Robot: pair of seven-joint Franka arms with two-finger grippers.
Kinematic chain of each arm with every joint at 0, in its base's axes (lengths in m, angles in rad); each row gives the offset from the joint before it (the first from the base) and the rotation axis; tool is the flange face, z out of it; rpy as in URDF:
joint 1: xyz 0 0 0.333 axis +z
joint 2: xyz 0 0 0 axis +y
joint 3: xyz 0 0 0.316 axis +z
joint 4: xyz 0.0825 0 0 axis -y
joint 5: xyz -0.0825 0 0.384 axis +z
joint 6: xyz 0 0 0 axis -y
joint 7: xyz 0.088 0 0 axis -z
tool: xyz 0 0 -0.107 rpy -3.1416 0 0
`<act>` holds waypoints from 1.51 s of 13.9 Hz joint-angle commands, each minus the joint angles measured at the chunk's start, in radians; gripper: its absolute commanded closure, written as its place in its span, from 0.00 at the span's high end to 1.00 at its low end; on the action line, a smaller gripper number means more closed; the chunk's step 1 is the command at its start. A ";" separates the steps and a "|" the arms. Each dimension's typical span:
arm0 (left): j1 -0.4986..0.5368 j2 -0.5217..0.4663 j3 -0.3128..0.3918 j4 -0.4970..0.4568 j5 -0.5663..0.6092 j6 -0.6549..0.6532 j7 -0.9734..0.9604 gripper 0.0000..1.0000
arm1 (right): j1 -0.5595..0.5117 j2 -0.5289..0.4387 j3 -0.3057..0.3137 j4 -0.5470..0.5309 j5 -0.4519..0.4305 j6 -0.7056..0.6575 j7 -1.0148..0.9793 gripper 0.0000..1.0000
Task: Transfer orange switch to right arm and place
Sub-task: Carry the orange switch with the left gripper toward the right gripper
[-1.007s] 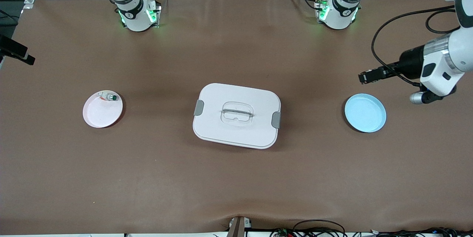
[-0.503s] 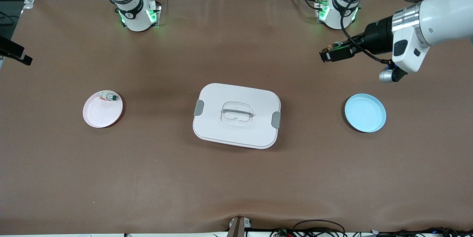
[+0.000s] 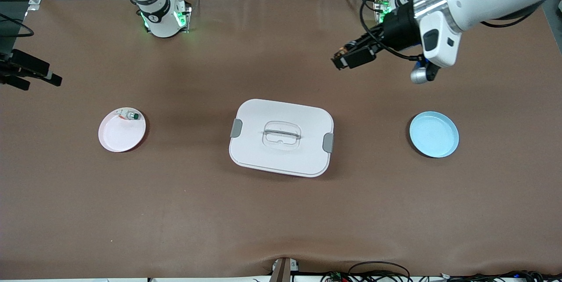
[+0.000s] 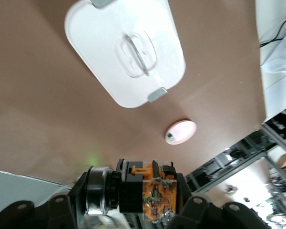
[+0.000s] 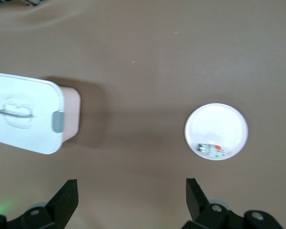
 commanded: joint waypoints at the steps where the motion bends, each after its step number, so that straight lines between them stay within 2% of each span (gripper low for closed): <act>1: -0.007 0.019 -0.068 -0.002 -0.016 0.133 -0.143 0.31 | -0.006 -0.047 0.002 -0.084 0.116 0.047 0.007 1.00; 3: -0.074 0.050 -0.076 -0.001 -0.002 0.231 -0.303 0.31 | -0.002 -0.111 0.002 -0.205 0.203 0.114 0.014 1.00; 5: -0.136 0.097 -0.074 -0.008 0.045 0.323 -0.378 0.31 | 0.038 -0.183 0.010 -0.311 0.213 0.214 0.016 1.00; 10: -0.298 0.217 -0.074 -0.007 0.236 0.481 -0.576 0.31 | 0.082 -0.220 0.022 -0.347 0.370 0.271 0.014 1.00; 12: -0.343 0.255 -0.073 -0.004 0.305 0.546 -0.650 0.31 | 0.115 -0.266 0.030 -0.410 0.374 0.307 0.014 1.00; 14: -0.374 0.277 -0.073 -0.004 0.355 0.558 -0.701 0.31 | 0.151 -0.367 0.034 -0.584 0.384 0.441 0.016 1.00; 15: -0.386 0.283 -0.071 -0.004 0.360 0.558 -0.710 0.31 | 0.177 -0.403 0.034 -0.638 0.404 0.488 0.016 1.00; 17: -0.421 0.306 -0.068 -0.001 0.372 0.590 -0.724 0.31 | 0.207 -0.459 0.037 -0.747 0.487 0.574 0.021 1.00; 19: -0.440 0.312 -0.067 -0.001 0.389 0.642 -0.756 0.31 | 0.262 -0.498 0.051 -0.816 0.503 0.672 0.022 1.00; 21: -0.461 0.329 -0.067 0.002 0.415 0.669 -0.777 0.31 | 0.303 -0.506 0.074 -0.878 0.561 0.798 0.028 1.00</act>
